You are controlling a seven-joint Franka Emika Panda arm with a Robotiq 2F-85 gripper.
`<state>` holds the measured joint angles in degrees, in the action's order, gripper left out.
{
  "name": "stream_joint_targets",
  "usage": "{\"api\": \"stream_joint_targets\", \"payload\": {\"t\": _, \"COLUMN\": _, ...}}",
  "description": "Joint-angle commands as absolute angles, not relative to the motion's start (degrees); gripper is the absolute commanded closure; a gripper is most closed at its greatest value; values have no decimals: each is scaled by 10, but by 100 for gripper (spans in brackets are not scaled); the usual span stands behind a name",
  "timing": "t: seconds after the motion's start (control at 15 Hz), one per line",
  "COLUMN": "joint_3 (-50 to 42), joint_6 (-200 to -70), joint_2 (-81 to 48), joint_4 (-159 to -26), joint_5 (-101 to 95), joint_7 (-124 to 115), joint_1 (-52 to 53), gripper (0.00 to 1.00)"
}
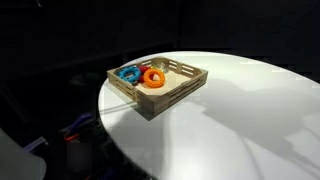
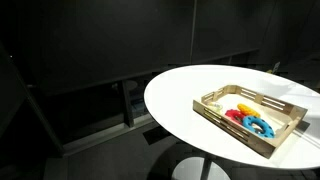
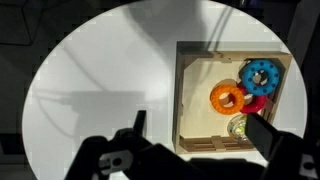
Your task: Remove the orange ring from the wooden tray and place it on the table
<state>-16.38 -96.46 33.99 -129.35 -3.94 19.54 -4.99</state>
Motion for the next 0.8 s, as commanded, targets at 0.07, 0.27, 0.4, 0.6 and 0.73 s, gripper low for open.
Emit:
{"api": "stream_joint_targets", "payload": {"t": 0.07, "joint_3": -159, "joint_6": -964, "joint_2": 339, "joint_4": -1292, "joint_5": -36, "joint_7": 199, "joint_1": -57, "gripper": 0}}
{"api": "stream_joint_targets", "payload": {"t": 0.27, "joint_3": -159, "joint_6": -964, "joint_2": 339, "joint_4": -1292, "joint_5": -36, "joint_7": 199, "joint_1": -57, "gripper": 0}}
{"api": "stream_joint_targets", "payload": {"t": 0.4, "joint_3": -155, "joint_6": -967, "joint_2": 334, "joint_4": -1289, "joint_5": -36, "joint_7": 198, "joint_1": -54, "gripper": 0}}
{"api": "stream_joint_targets", "payload": {"t": 0.6, "joint_3": -148, "joint_6": -973, "joint_2": 318, "joint_4": -1282, "joint_5": -29, "joint_7": 195, "joint_1": -48, "gripper": 0}}
{"api": "stream_joint_targets", "payload": {"t": 0.73, "joint_3": -142, "joint_6": -979, "joint_2": 307, "joint_4": -1278, "joint_5": -25, "joint_7": 193, "joint_1": -44, "gripper": 0}}
